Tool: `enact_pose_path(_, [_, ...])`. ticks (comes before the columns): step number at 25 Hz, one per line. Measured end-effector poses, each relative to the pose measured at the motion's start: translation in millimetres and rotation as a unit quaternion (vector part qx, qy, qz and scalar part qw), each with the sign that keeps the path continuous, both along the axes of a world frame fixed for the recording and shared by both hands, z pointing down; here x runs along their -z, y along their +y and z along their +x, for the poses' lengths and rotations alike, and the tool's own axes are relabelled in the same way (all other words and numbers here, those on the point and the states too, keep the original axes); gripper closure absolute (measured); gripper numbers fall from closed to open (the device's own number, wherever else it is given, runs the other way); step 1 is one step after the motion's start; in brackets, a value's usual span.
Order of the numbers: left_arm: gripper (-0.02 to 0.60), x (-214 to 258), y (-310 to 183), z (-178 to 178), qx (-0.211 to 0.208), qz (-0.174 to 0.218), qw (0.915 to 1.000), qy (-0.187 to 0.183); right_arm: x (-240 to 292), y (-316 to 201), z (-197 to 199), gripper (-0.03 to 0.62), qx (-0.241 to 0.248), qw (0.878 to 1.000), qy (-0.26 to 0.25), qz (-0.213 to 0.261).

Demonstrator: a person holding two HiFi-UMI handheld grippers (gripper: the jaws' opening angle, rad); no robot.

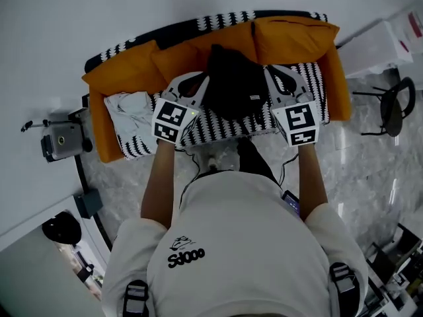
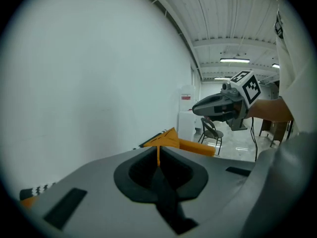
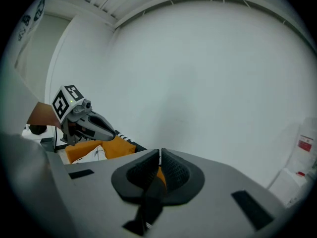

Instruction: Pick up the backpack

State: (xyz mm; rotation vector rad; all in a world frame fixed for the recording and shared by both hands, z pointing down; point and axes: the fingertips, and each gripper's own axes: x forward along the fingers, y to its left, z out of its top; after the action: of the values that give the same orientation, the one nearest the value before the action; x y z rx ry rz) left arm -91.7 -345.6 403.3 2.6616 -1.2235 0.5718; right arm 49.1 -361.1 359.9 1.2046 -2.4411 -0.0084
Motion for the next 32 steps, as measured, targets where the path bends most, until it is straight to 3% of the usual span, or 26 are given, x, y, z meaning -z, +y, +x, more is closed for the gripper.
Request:
enact_pose_path(4, [0.554,-40.1,-30.4,10.1,-0.002,-0.062,0.9980,0.012,-43.7,-43.4,11.9,0.558,0.008,0.999,-0.005,-0.039])
enact_pose_path(10, [0.554,-98.4,-74.4,9.9,0.028,-0.117,0.9927,-0.008,-104.3,-93.7,25.7,0.557,0.032,0.995,-0.016,-0.092])
enact_pose_path(15, [0.552,-128.7,-110.4,17.6,0.043,-0.143,0.9886,-0.017,-134.3,-130.0,38.4,0.557,0.050,0.992,-0.033,-0.107])
enact_pose_path(21, [0.535,-169.1,-127.6,20.8,0.057,-0.184,0.9811,0.015,-171.6,-147.8,32.4,0.548,0.096,0.987,-0.036,-0.127])
enact_pose_path(23, [0.460,-188.5,-127.4,21.0,0.058,-0.203,0.9774,0.016,-185.1,-152.0,30.7,0.484,0.104,0.984,-0.037,-0.140])
enact_pose_path(28, [0.425,-233.6,-123.4,19.7,0.072,-0.245,0.9664,0.032,-217.8,-159.6,27.9,0.433,0.122,0.978,-0.022,-0.168])
enact_pose_path(32, [0.402,-258.7,-121.6,25.3,0.067,-0.277,0.9565,0.060,-246.4,-161.2,28.3,0.391,0.131,0.967,-0.031,-0.217])
